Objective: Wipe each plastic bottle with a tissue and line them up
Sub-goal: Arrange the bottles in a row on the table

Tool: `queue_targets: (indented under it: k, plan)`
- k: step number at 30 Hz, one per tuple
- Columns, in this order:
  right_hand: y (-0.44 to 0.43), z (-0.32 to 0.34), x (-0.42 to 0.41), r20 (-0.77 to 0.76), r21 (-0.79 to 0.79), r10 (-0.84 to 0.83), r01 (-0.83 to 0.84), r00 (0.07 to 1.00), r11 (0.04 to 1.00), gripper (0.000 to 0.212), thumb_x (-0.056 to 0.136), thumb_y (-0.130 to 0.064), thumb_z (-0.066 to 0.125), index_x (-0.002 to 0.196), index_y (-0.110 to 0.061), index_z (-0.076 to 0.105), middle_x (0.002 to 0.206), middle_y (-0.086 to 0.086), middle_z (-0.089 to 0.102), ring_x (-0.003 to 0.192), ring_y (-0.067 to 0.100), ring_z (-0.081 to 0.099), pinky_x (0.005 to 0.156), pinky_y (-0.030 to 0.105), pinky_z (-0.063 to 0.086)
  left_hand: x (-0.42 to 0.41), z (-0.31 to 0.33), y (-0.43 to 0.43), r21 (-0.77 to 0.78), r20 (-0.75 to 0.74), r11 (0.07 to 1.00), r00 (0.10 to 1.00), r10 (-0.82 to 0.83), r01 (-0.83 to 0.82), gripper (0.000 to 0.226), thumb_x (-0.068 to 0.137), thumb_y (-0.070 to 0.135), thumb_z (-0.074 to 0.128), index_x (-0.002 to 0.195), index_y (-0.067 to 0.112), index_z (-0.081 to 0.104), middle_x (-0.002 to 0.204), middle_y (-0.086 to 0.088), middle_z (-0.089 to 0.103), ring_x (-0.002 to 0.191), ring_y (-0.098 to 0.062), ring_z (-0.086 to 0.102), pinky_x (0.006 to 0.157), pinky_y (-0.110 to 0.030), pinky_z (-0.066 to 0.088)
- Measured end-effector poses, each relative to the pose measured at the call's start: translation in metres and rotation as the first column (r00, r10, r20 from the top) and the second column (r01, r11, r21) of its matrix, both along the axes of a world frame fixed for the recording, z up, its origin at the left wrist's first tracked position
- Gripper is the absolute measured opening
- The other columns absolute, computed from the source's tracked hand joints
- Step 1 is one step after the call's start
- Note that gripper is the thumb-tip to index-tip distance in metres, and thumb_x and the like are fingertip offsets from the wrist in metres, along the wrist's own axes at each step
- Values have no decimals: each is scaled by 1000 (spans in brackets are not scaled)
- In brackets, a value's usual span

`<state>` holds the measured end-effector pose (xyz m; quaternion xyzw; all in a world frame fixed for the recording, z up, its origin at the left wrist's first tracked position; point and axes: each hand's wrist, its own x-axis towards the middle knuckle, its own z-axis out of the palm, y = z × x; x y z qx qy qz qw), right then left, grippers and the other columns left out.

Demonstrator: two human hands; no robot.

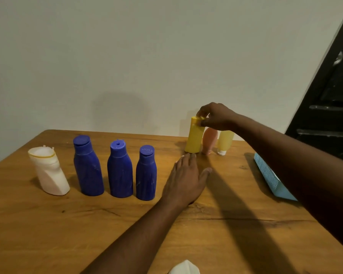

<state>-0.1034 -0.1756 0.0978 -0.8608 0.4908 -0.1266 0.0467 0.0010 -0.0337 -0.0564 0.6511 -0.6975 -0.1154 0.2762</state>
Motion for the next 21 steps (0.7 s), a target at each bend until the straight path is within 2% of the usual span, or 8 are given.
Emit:
queue_targets:
  k: [5,9,12,14,16,19,21]
  plan:
    - [16,6,1,-33,-57,-47,46,998,997,57,89,-33,71,141,-22,51,140,5,53,130,29,43,102,53,45,0,7,6,-31,-75,999,997,19,-22,71,105,60,36,159,17,25,164,-3,29,150,-18,30,119,-40,35]
    - [43,25,-3,5,-96,-7,8,1000,995,51,89,-33,70,137,-25,54,140,3,52,132,28,40,103,53,43,0,15,20,-45,-159,999,987,-3,-5,56,106,52,44,153,24,35,149,2,44,134,-13,45,105,-32,43]
    - [71,35,-3,50,-84,92,-87,995,993,43,91,-33,69,131,-24,60,137,1,55,128,24,45,103,46,45,3,23,42,-39,-231,999,973,-10,1,52,106,46,47,153,25,39,147,5,44,130,-11,48,99,-26,42]
    - [94,40,-2,112,-46,164,-160,980,986,38,92,-33,68,128,-22,62,134,0,59,123,20,52,97,34,47,6,30,64,-39,-244,999,969,-39,30,49,106,40,51,152,27,41,151,7,41,132,-9,47,104,-27,43]
    - [116,43,1,150,-5,209,-210,966,978,35,93,-34,67,126,-22,63,132,-1,61,118,18,56,90,28,46,8,37,88,-50,-253,996,964,-82,71,44,105,33,54,148,28,48,149,9,45,130,-6,49,107,-30,47]
    - [151,43,10,165,42,237,-246,957,968,39,93,-40,66,129,-23,62,134,-1,61,115,15,57,86,25,45,12,47,125,-116,-269,991,959,-90,60,32,104,28,56,136,27,61,132,11,58,114,2,57,98,-22,52]
    - [170,41,17,168,66,243,-256,956,964,45,91,-44,67,131,-23,61,134,-2,60,114,14,57,86,26,46,16,54,145,-158,-281,987,957,-68,24,27,104,26,56,130,27,64,123,14,61,107,5,59,92,-16,52]
